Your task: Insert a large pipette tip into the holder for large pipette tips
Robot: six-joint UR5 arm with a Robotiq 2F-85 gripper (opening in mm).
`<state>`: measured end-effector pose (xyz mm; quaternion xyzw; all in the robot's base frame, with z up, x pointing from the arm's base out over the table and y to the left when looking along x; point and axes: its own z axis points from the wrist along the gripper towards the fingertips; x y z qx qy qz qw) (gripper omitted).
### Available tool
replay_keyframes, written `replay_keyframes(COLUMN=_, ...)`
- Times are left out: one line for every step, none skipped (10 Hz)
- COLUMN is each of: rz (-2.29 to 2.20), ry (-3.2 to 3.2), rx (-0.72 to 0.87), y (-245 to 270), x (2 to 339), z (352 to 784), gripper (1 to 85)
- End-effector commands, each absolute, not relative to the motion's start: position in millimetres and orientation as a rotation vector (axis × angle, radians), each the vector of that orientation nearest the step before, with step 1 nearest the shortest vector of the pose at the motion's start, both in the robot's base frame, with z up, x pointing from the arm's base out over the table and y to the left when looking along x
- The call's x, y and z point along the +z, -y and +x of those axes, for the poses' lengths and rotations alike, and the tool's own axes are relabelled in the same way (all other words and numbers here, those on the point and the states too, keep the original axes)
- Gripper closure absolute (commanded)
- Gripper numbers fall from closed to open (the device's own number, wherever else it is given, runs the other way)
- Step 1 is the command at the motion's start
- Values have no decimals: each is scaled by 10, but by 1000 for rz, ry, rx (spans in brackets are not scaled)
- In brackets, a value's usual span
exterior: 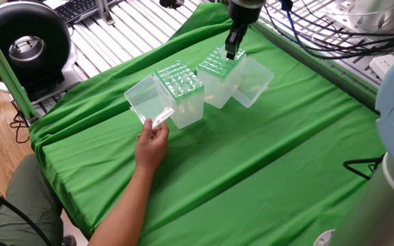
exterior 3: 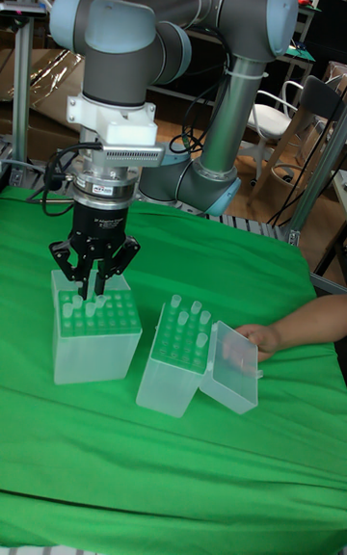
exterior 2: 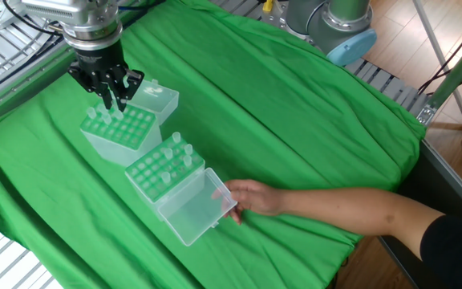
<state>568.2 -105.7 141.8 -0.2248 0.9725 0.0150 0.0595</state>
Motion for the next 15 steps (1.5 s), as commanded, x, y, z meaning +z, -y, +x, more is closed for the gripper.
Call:
replay_keyframes(rz=-676, ry=-2940, rx=51, y=1073, x=1417, z=5670, gripper=577)
replay_keyframes(rz=-673, ry=-2943, rx=45, y=1094, x=1413, z=5656, gripper=587)
replay_keyframes(rz=-673, ry=-2943, rx=45, y=1105, x=1413, z=5646, gripper=587)
replay_keyframes(rz=-675, ry=-2944, rx=46, y=1112, x=1411, z=5635, gripper=587)
replay_keyframes(rz=-675, ry=-2944, rx=48, y=1111, x=1409, z=5630, gripper=587)
replay_keyframes(rz=-681, ry=-2940, rx=52, y=1109, x=1407, z=5630, gripper=587)
replay_keyframes(rz=-687, ry=-2936, rx=55, y=1109, x=1406, z=5633, gripper=587)
replay_keyframes(rz=-685, ry=-2932, rx=63, y=1094, x=1405, z=5643, gripper=607)
replay_keyframes(rz=-685, ry=-2931, rx=62, y=1093, x=1407, z=5651, gripper=620)
replay_keyframes(rz=-687, ry=-2929, rx=62, y=1095, x=1410, z=5658, gripper=620)
replay_keyframes(rz=-688, ry=-2926, rx=63, y=1092, x=1414, z=5666, gripper=623)
replay_keyframes(rz=-675, ry=-2928, rx=56, y=1101, x=1416, z=5679, gripper=650)
replay_keyframes(rz=-663, ry=-2927, rx=46, y=1116, x=1420, z=5692, gripper=753)
replay_keyframes(rz=-653, ry=-2923, rx=40, y=1123, x=1424, z=5711, gripper=830)
replay_keyframes(rz=-649, ry=-2918, rx=38, y=1123, x=1427, z=5727, gripper=847)
